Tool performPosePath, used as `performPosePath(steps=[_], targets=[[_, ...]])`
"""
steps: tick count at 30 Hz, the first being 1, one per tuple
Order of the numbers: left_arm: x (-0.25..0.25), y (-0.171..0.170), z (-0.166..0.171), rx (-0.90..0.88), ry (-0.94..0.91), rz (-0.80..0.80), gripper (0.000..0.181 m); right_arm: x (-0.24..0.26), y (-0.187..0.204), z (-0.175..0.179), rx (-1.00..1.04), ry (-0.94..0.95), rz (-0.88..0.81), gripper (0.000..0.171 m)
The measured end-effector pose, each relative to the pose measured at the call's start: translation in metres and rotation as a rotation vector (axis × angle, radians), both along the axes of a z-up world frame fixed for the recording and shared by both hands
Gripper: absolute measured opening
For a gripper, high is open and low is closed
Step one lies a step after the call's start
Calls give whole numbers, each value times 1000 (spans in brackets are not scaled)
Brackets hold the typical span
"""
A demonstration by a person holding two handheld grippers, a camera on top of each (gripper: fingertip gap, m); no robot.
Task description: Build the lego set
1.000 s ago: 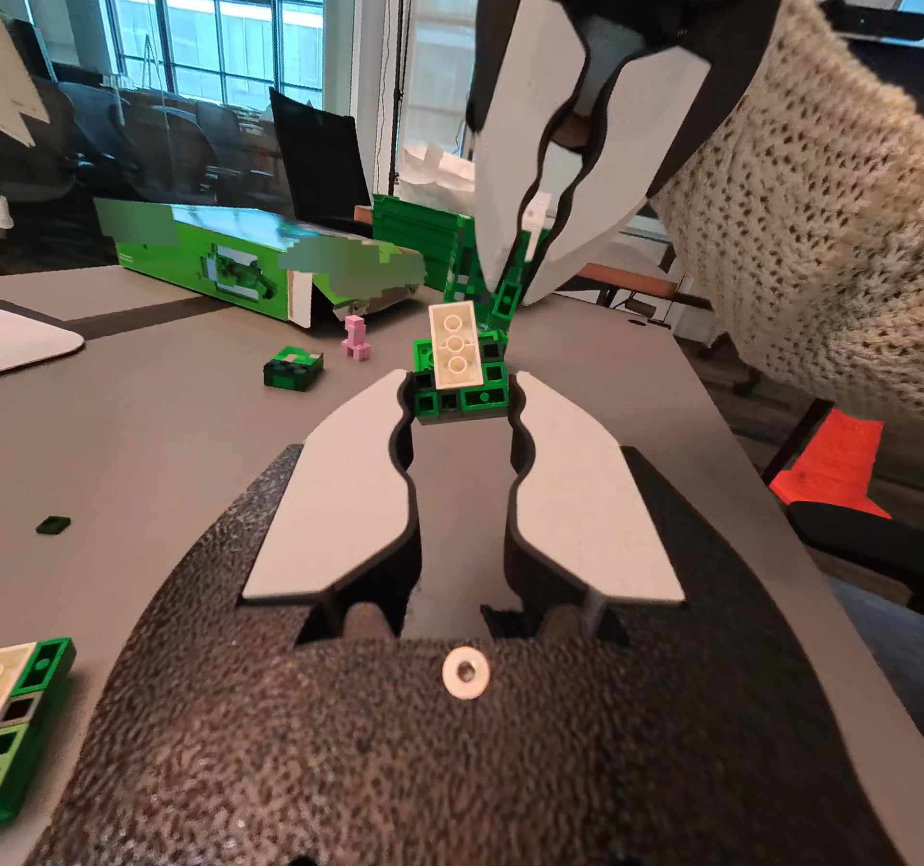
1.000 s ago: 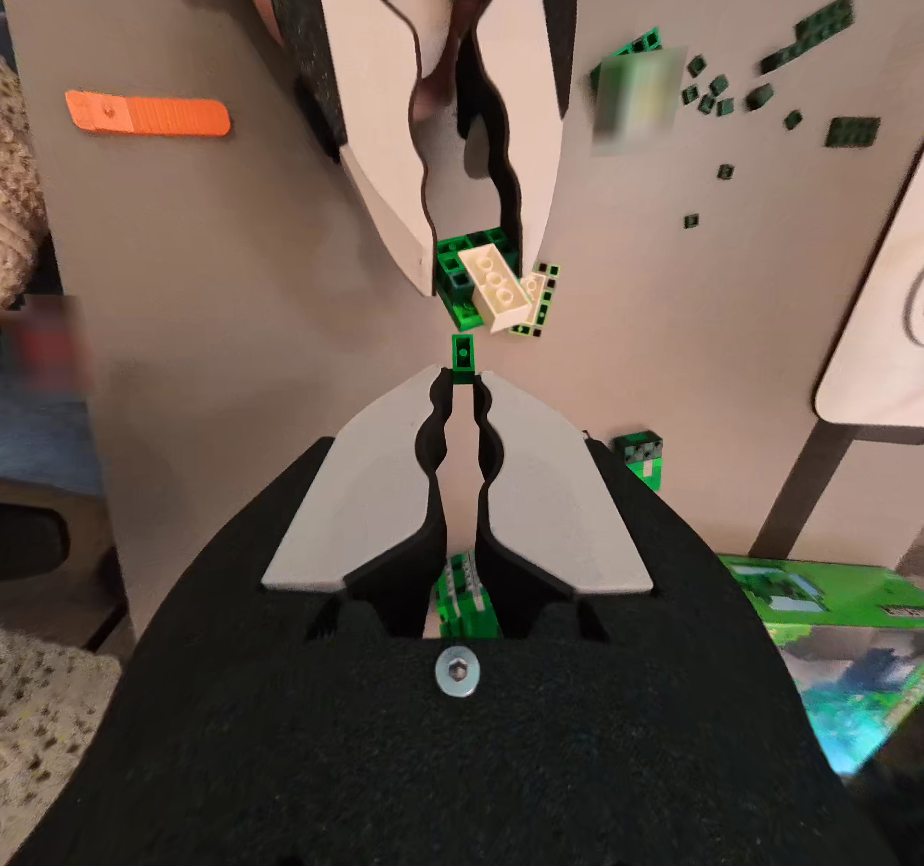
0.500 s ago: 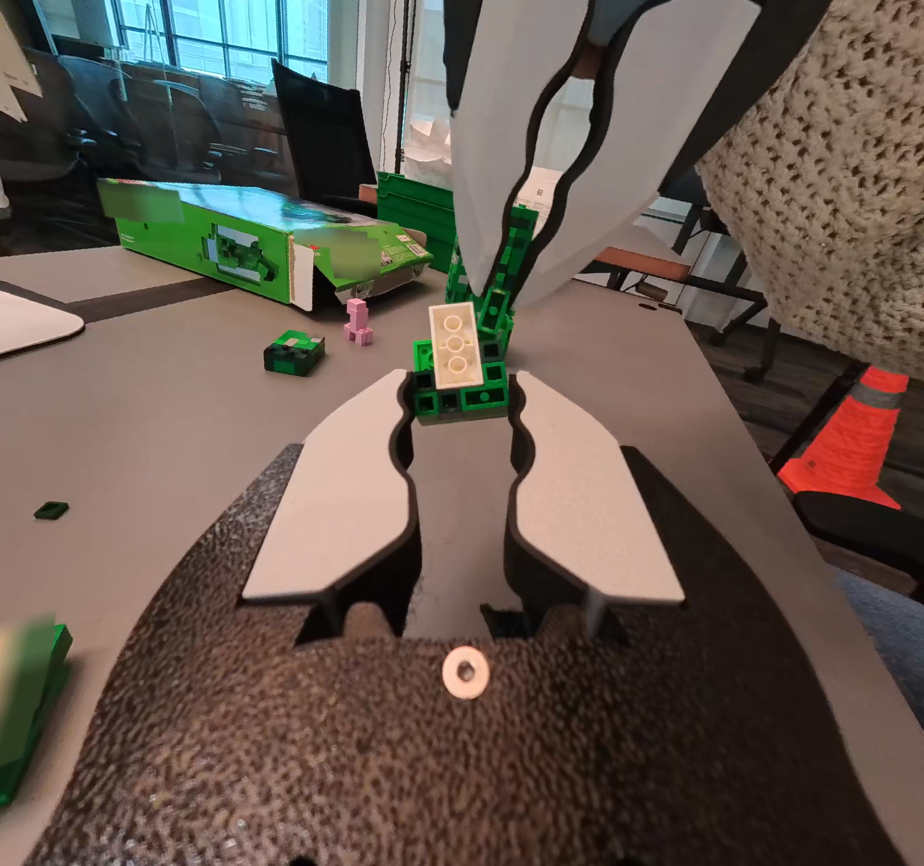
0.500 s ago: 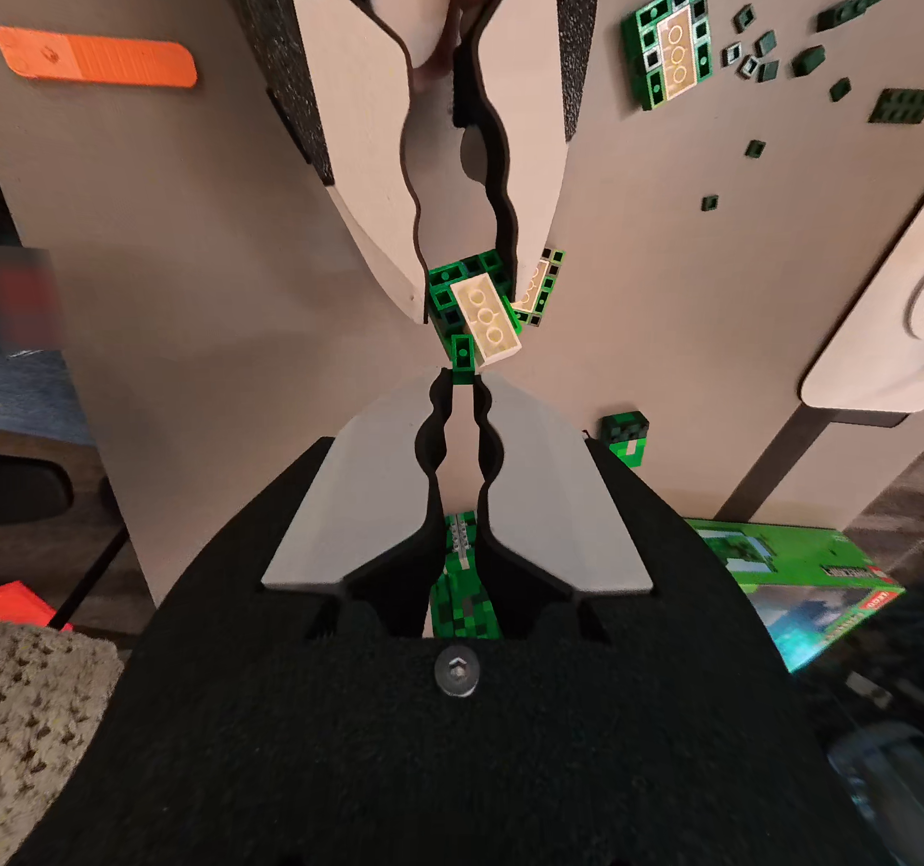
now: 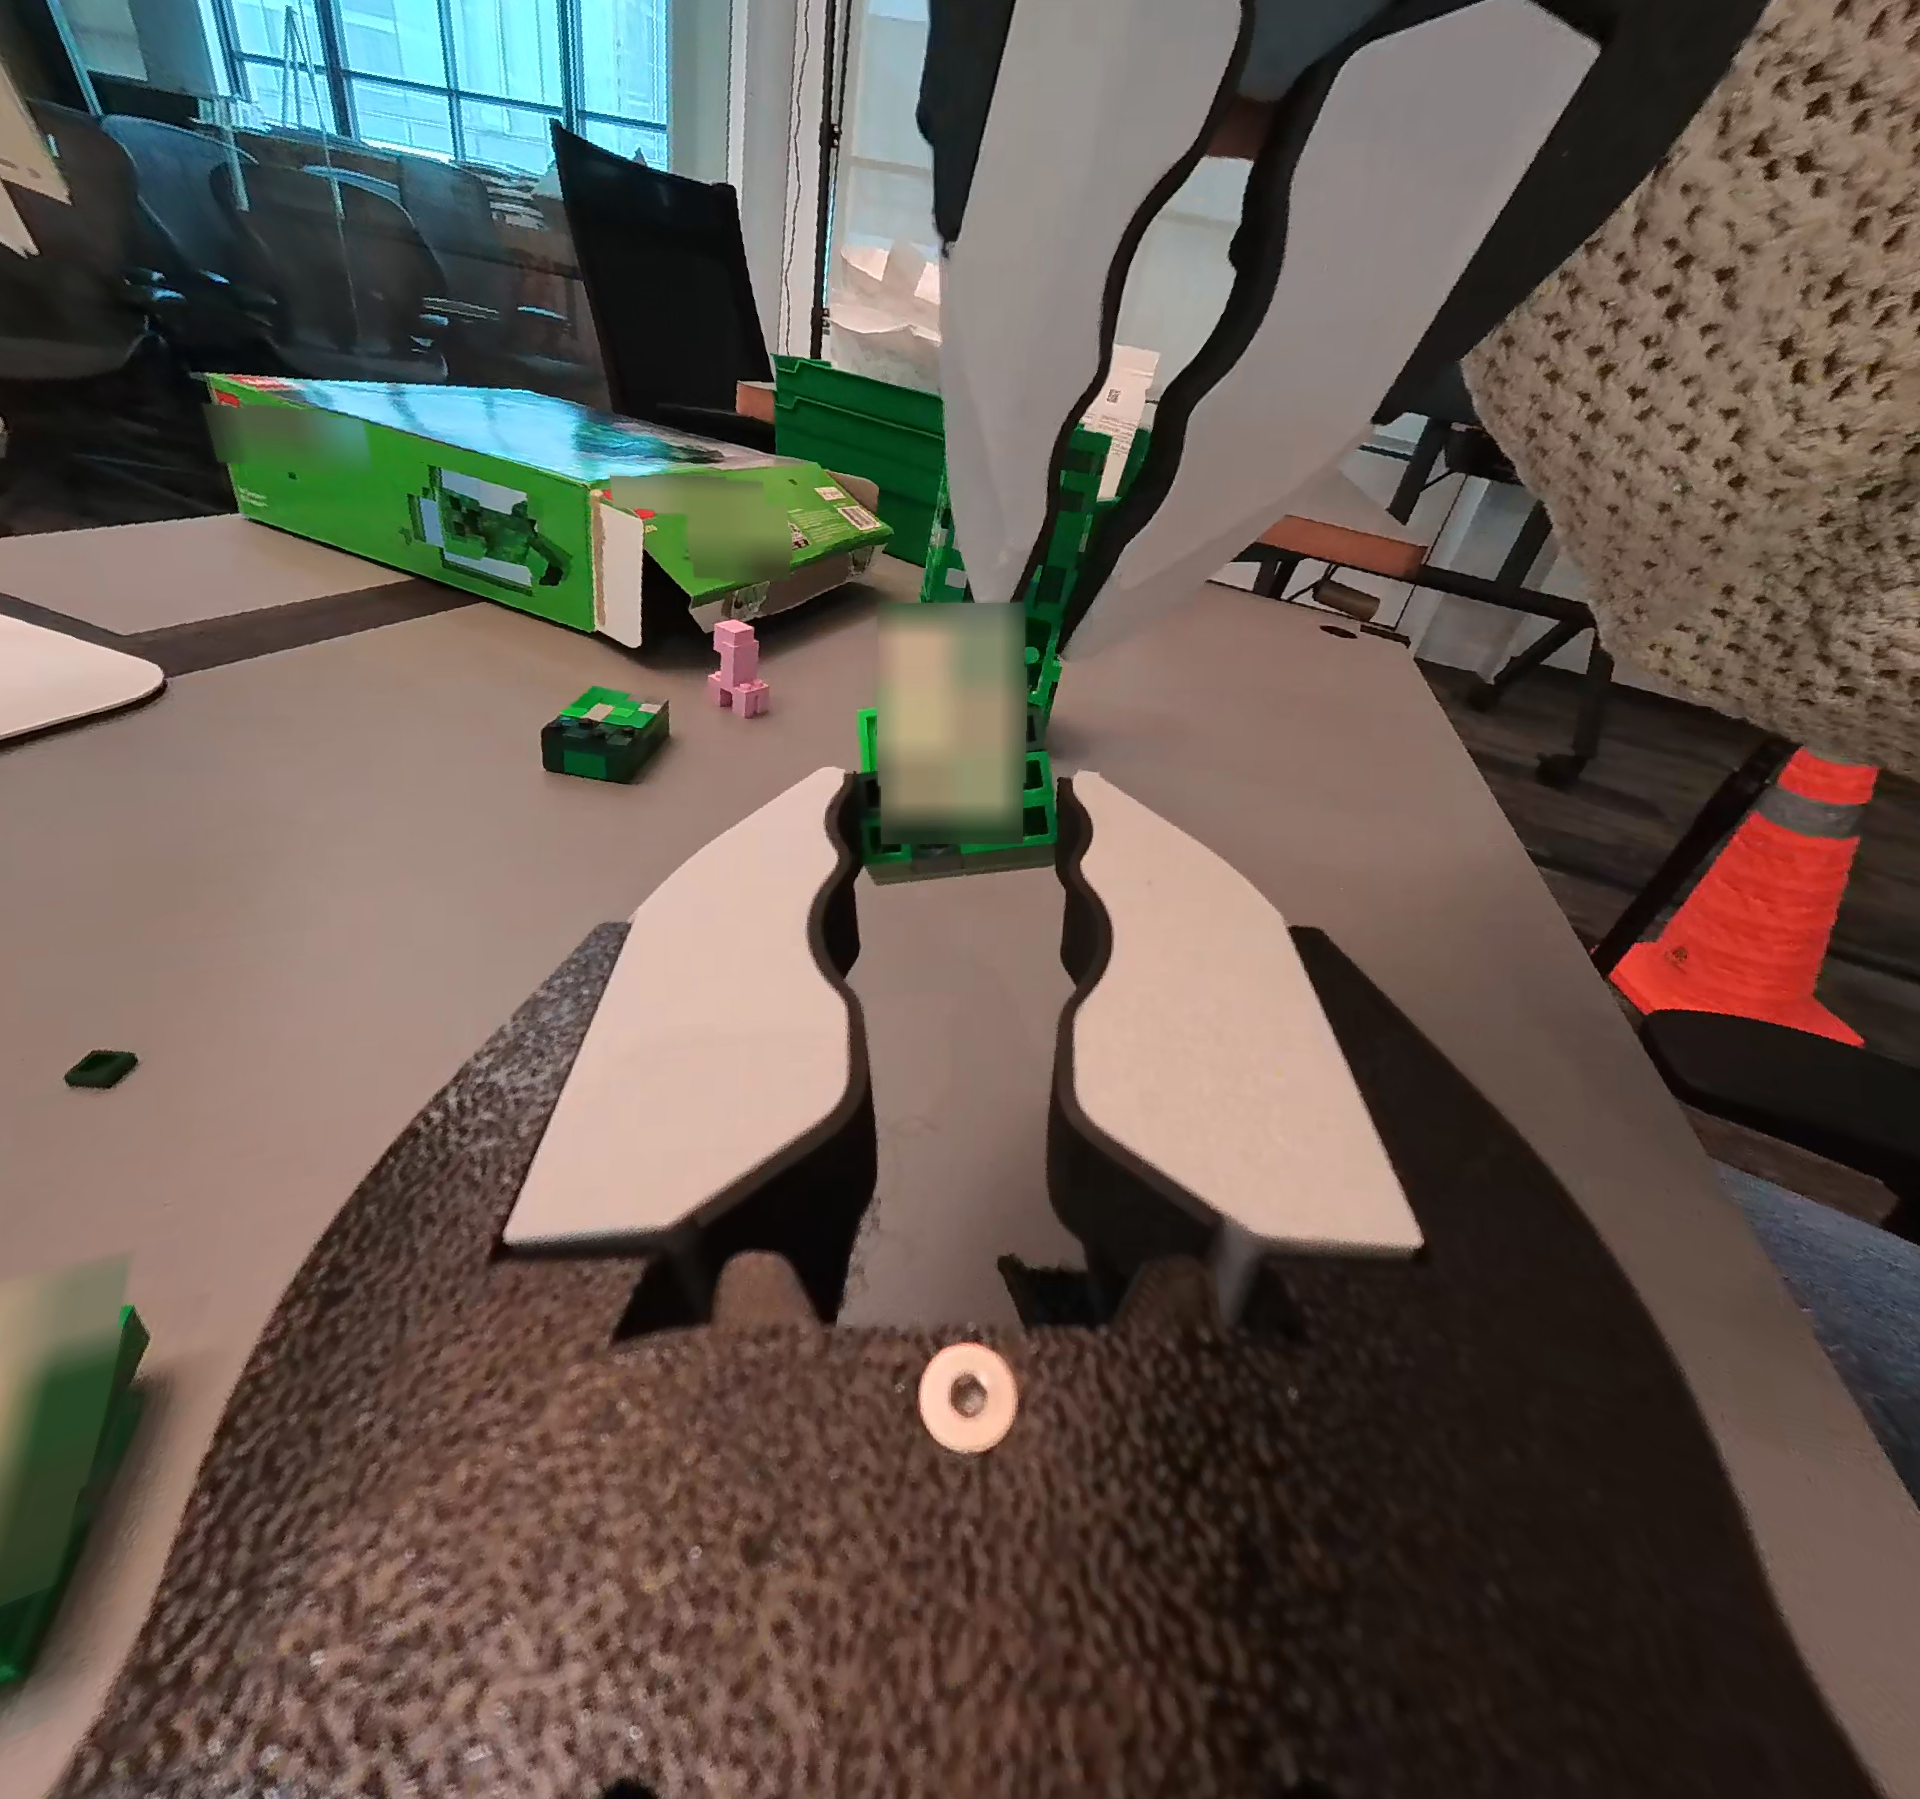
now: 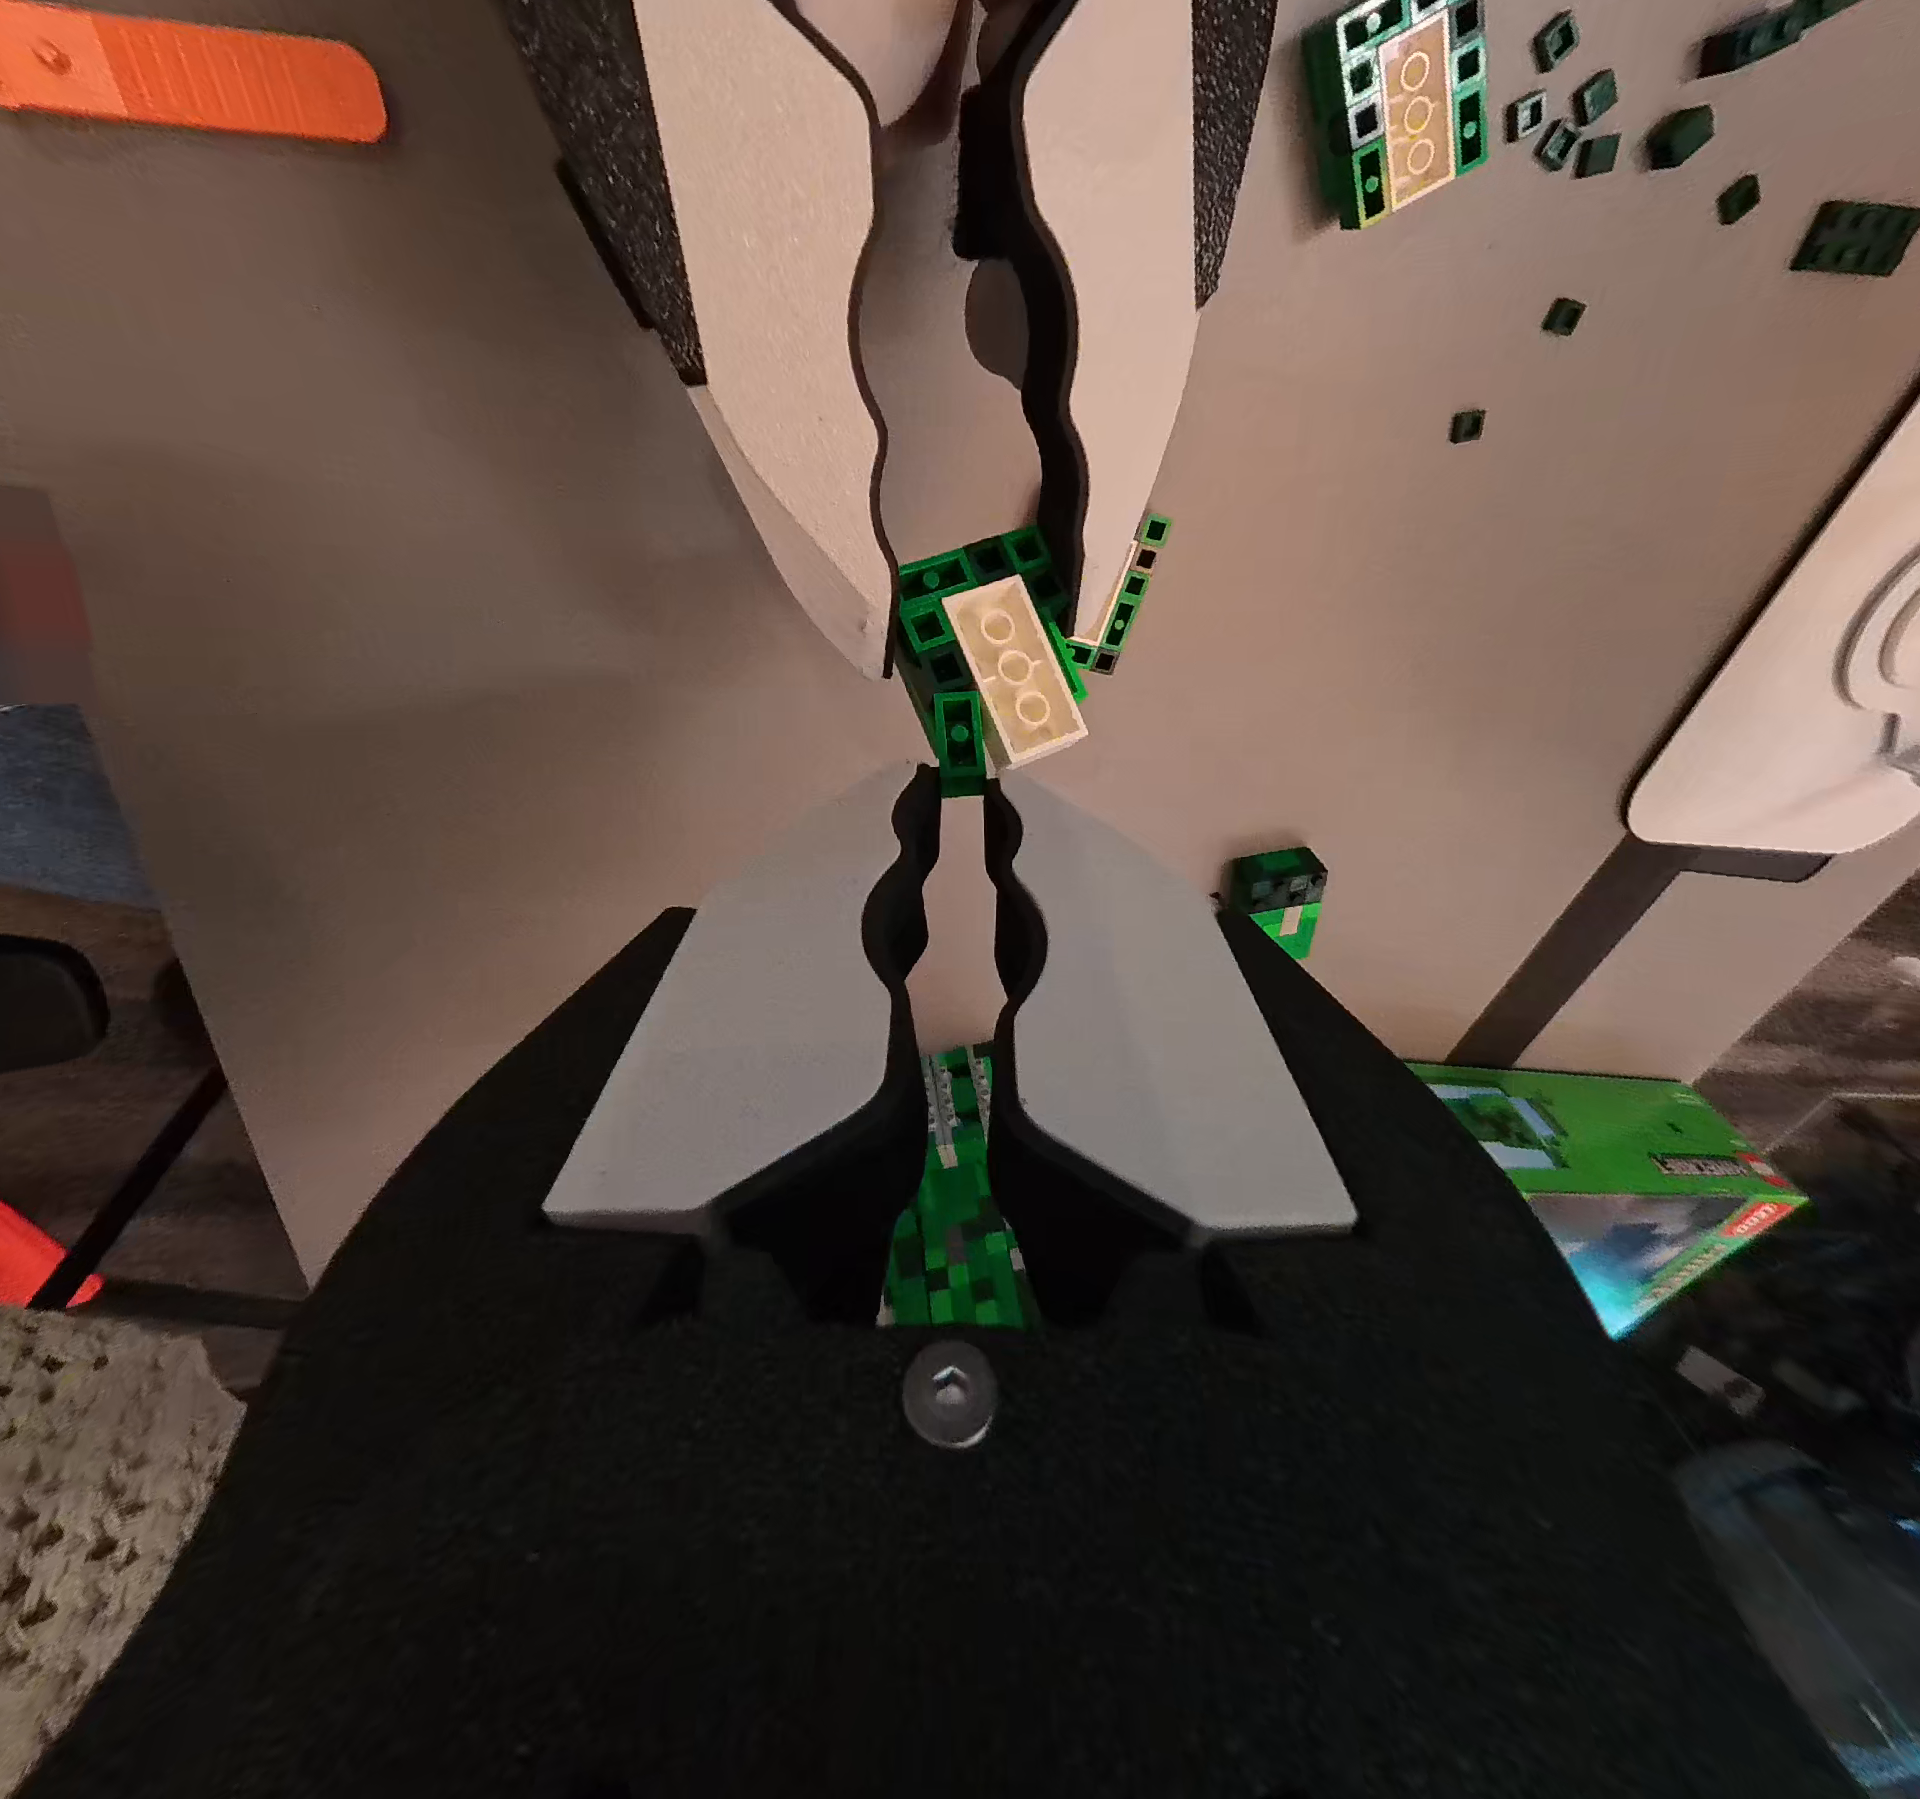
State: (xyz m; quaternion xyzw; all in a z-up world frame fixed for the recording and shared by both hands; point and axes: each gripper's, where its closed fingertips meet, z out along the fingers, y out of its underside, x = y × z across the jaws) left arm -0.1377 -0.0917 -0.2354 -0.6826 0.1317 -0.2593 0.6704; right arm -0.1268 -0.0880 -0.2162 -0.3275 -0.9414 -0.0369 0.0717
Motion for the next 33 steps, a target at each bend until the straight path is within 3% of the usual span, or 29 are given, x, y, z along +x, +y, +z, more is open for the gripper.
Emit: performPosePath(steps=[11, 15, 17, 20, 21, 25, 29, 33], targets=[[0, 0, 1, -3, -34, -9, 35, -5, 2, 0, 87, 120, 43, 12], [0, -1, 2, -2, -49, -17, 35, -7, 3, 6, 113, 208, 50, 21], [-2, -1, 3, -2, -63, -18, 35, -9, 4, 13, 140, 320, 80, 32], [-4, 0, 4, -6, -91, -22, 35, -17, 3, 20, 250, 597, 209, 64], [-5, -1, 5, -7, -99, -25, 35, -16, 3, 15, 304, 645, 260, 64], [-2, -1, 4, -14, -106, -42, 35, -20, 15, -1, 664, 794, 425, 89], [0, -1, 2, -23, -100, -53, 35, -22, 22, -5, 735, 849, 442, 80], [0, -1, 2, -34, -113, -61, 35, -23, 13, -1, 778, 889, 525, 56]])
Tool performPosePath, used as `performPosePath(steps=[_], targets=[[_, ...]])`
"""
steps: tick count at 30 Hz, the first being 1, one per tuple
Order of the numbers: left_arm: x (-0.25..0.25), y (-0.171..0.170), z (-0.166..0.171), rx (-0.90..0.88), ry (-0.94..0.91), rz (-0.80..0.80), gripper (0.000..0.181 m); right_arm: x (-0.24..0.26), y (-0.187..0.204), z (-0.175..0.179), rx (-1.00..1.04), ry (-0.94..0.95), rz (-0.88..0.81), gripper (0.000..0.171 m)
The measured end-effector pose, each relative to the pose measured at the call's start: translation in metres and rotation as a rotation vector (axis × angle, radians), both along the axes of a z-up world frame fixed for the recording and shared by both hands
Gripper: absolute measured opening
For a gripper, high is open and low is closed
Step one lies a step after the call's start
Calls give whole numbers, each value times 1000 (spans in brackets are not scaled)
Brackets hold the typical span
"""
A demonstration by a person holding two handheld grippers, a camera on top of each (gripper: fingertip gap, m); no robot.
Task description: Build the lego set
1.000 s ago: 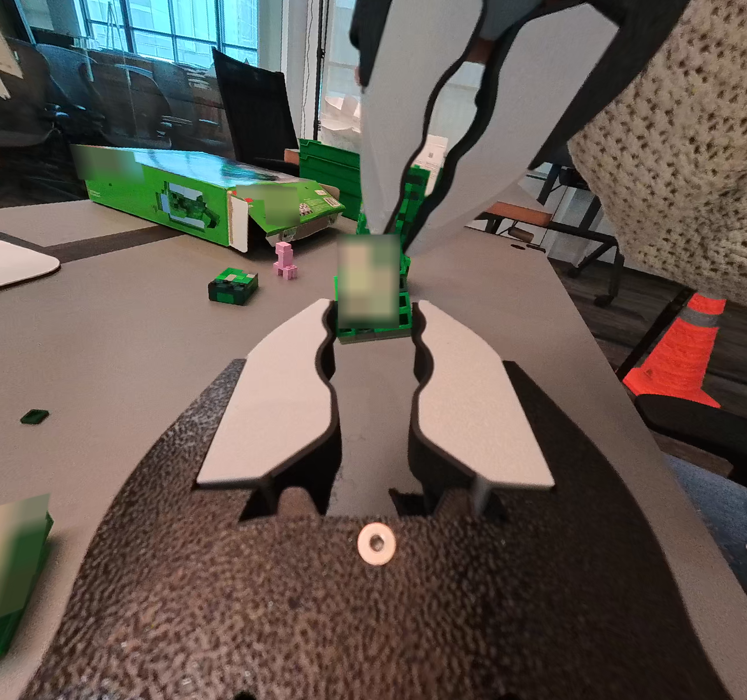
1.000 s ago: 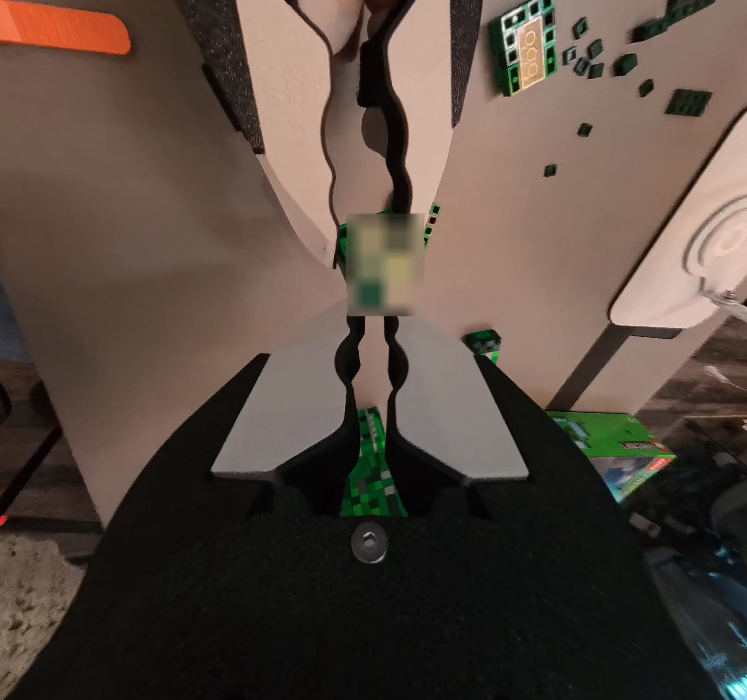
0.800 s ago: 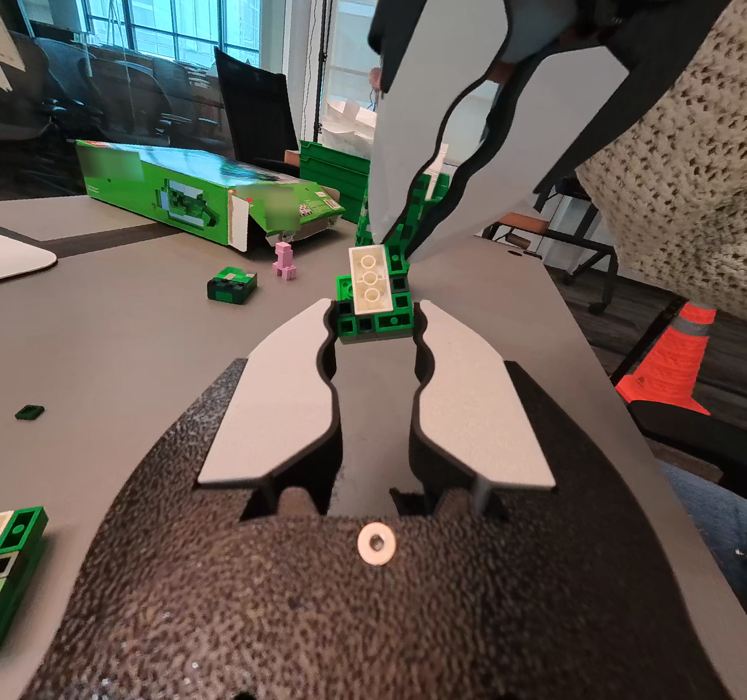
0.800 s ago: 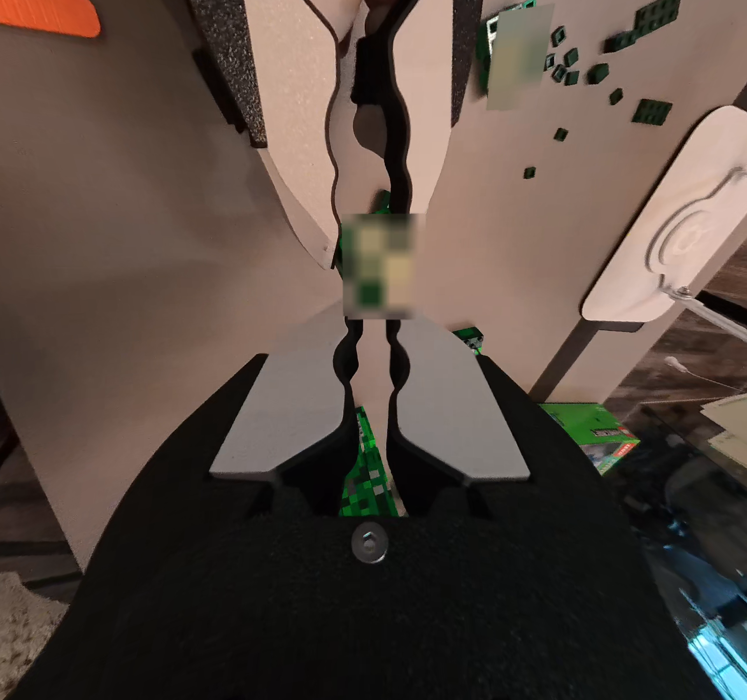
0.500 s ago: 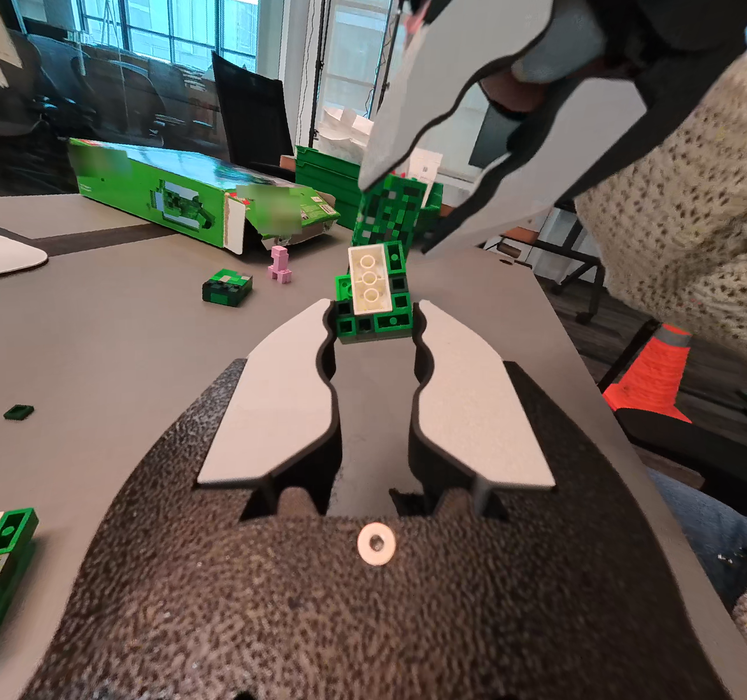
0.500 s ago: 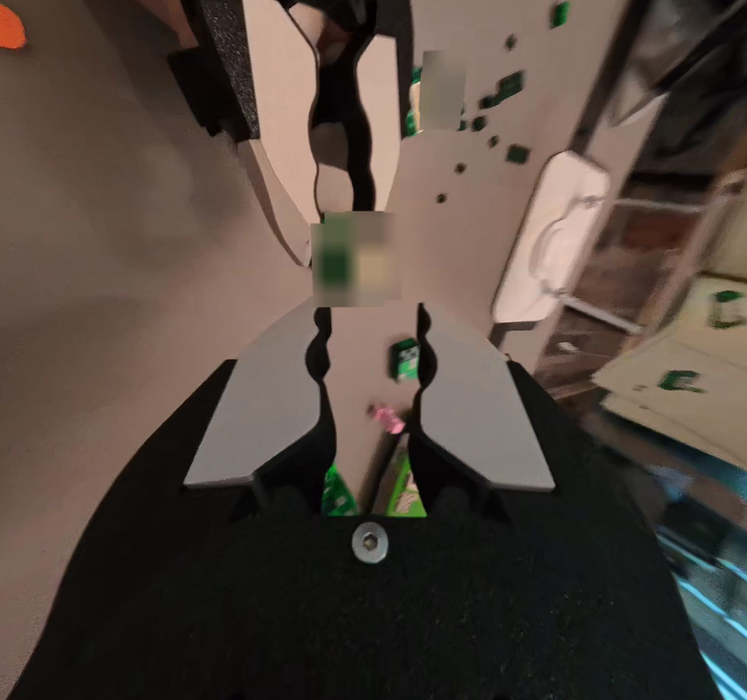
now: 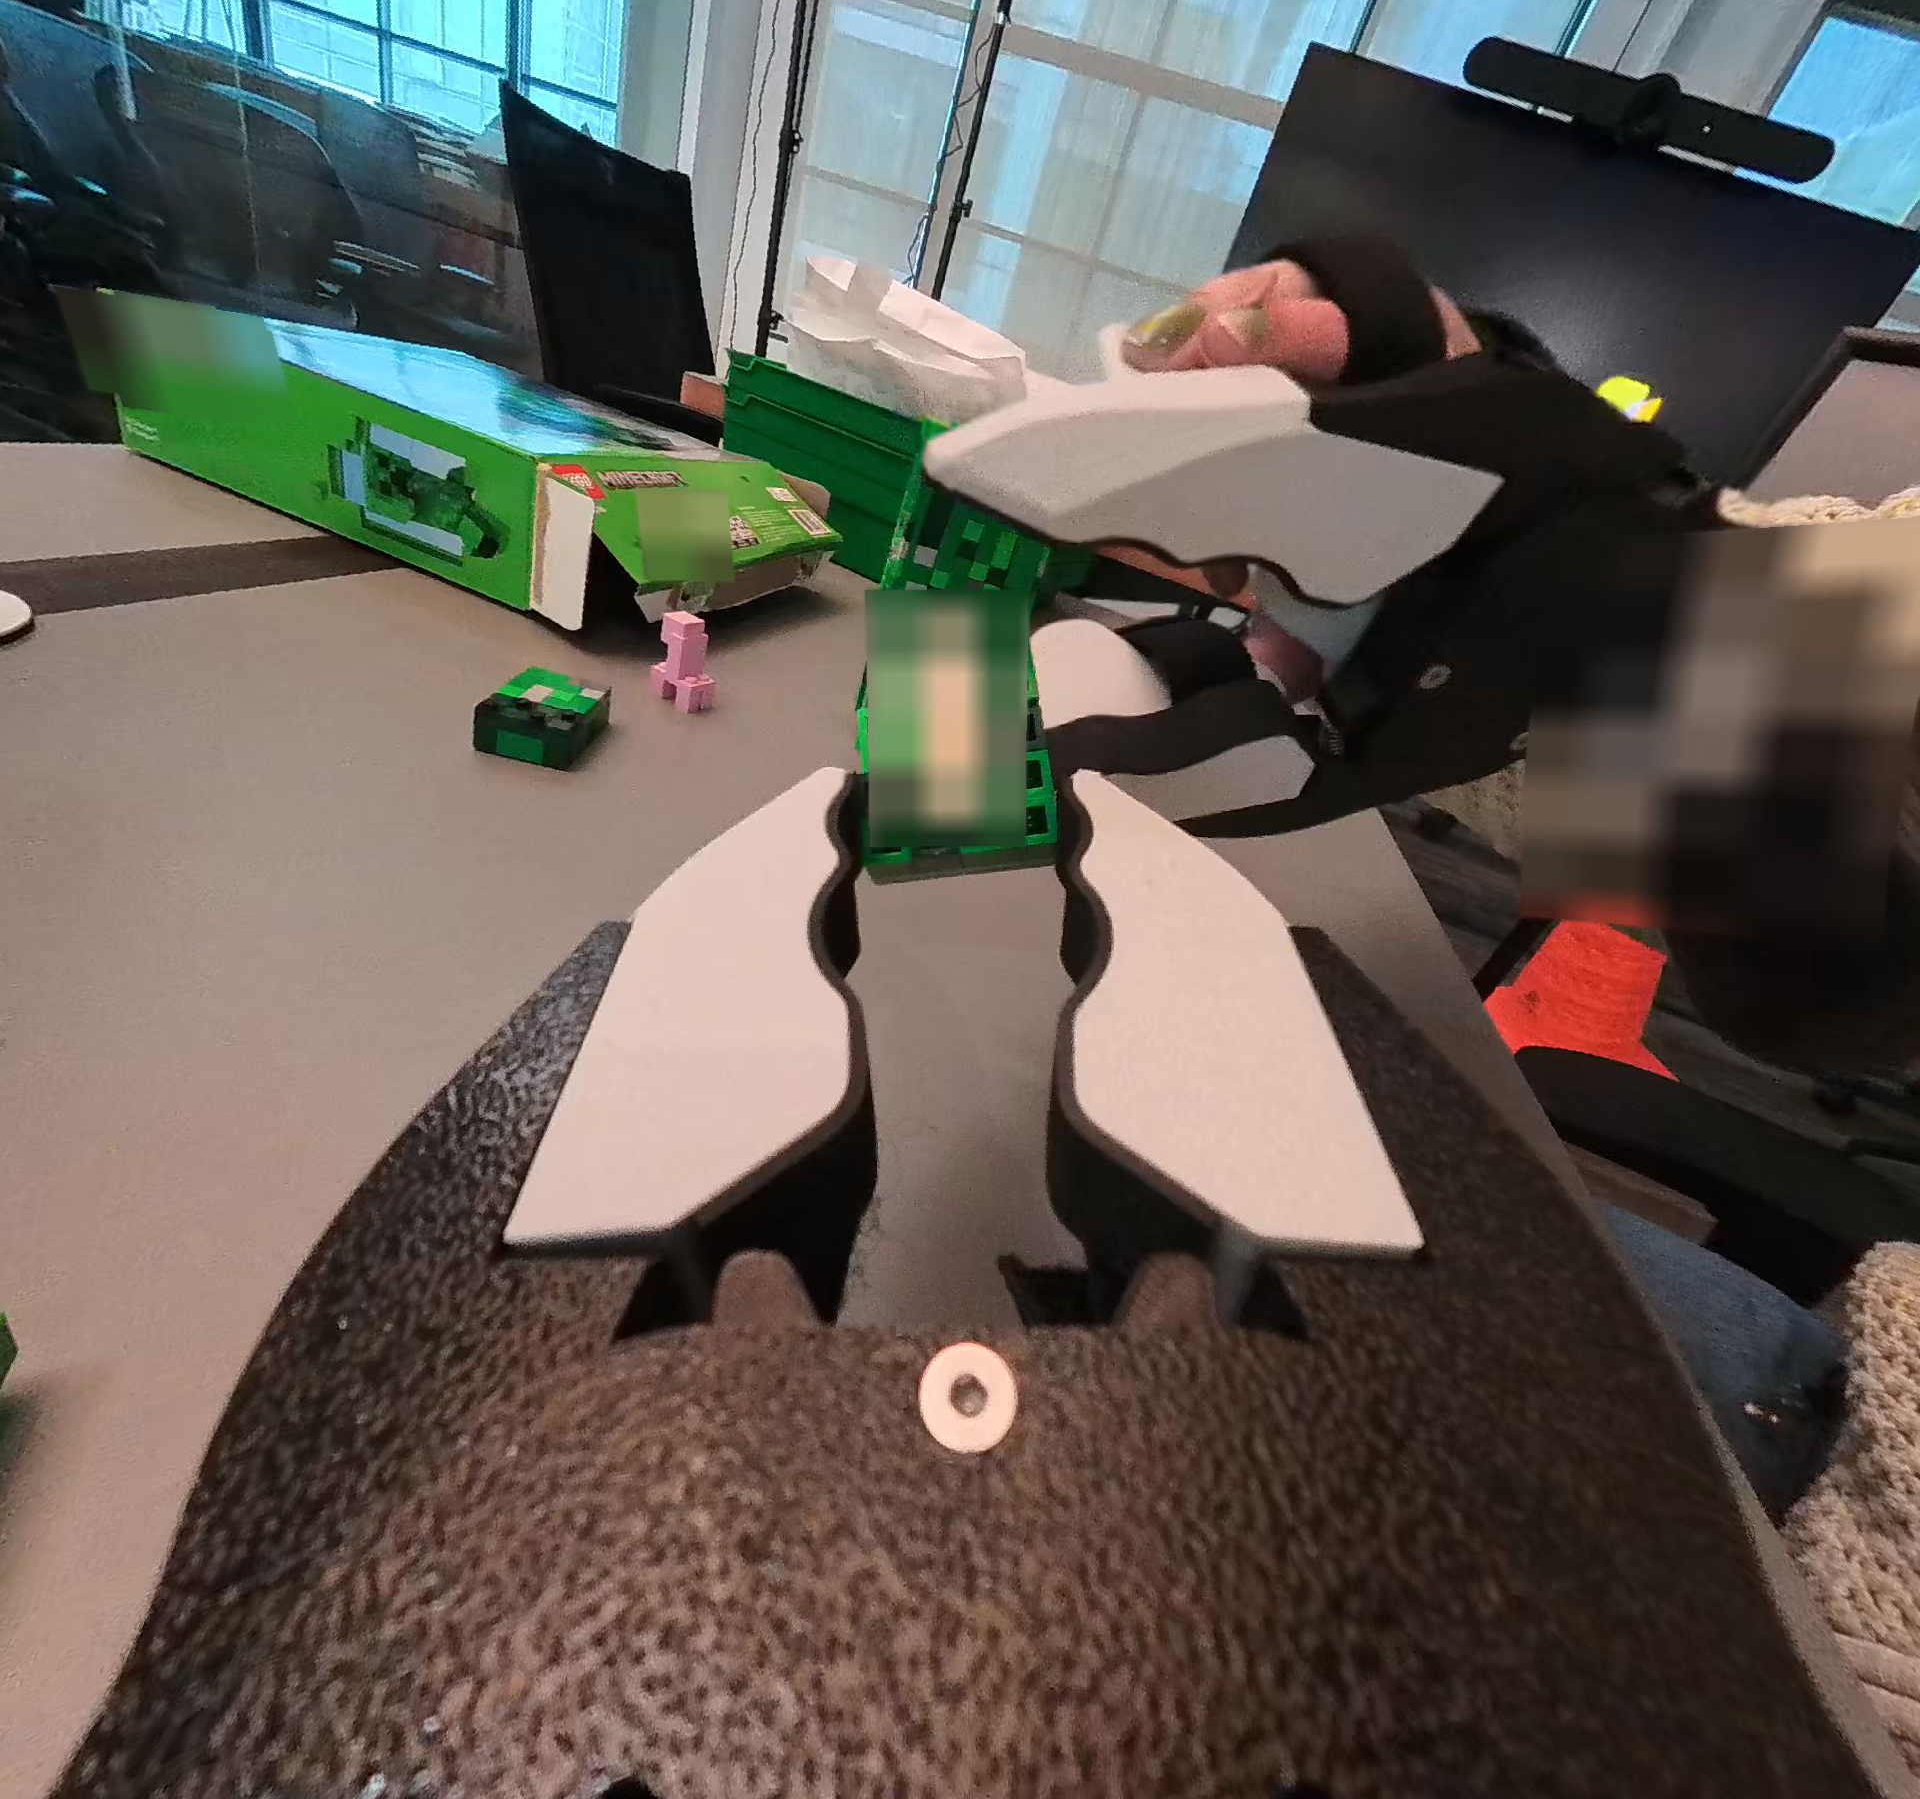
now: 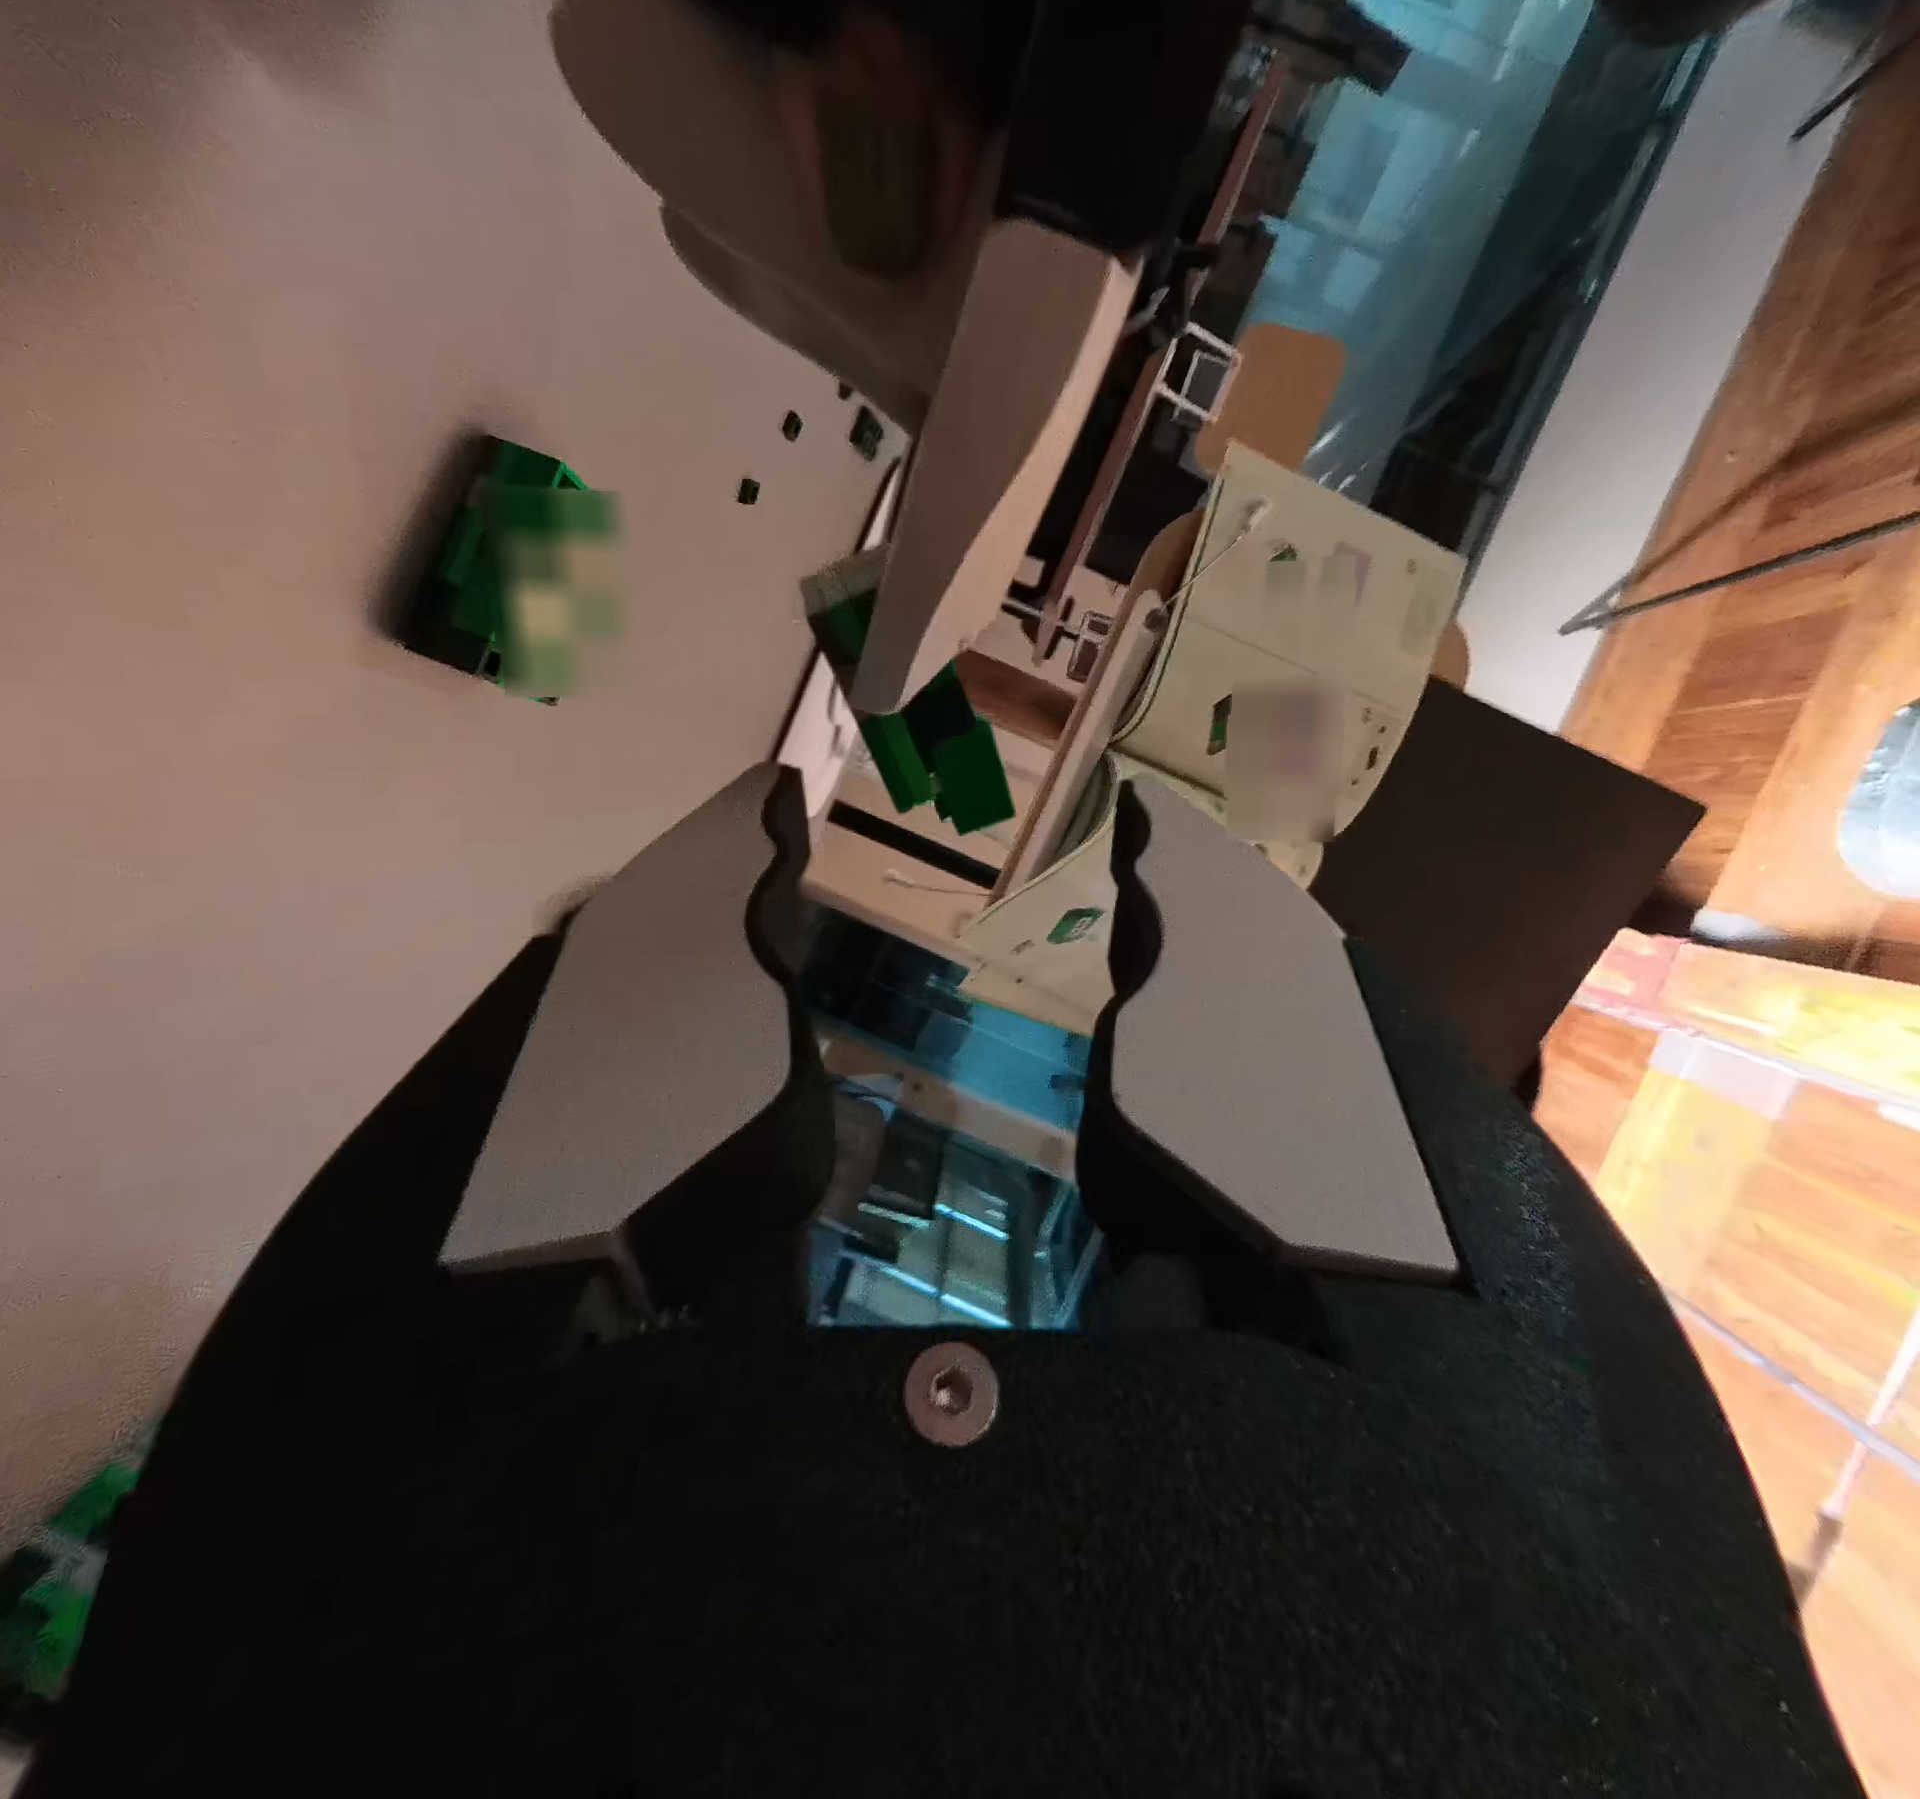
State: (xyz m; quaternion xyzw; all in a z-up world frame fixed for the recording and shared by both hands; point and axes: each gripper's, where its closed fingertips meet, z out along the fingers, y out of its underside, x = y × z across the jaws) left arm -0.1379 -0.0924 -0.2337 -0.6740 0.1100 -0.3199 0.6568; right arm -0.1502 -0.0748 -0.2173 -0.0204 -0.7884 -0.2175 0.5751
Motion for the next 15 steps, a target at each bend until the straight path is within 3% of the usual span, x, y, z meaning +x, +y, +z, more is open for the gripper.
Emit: performPosePath(steps=[7, 15], targets=[[2, 0, -1, -12, -1, -18, 35, -2, -5, -9, 97, -38, 32, 27], [2, 1, -4, -26, 25, -7, 35, 0, -4, -12, 105, -64, 41, 21]])
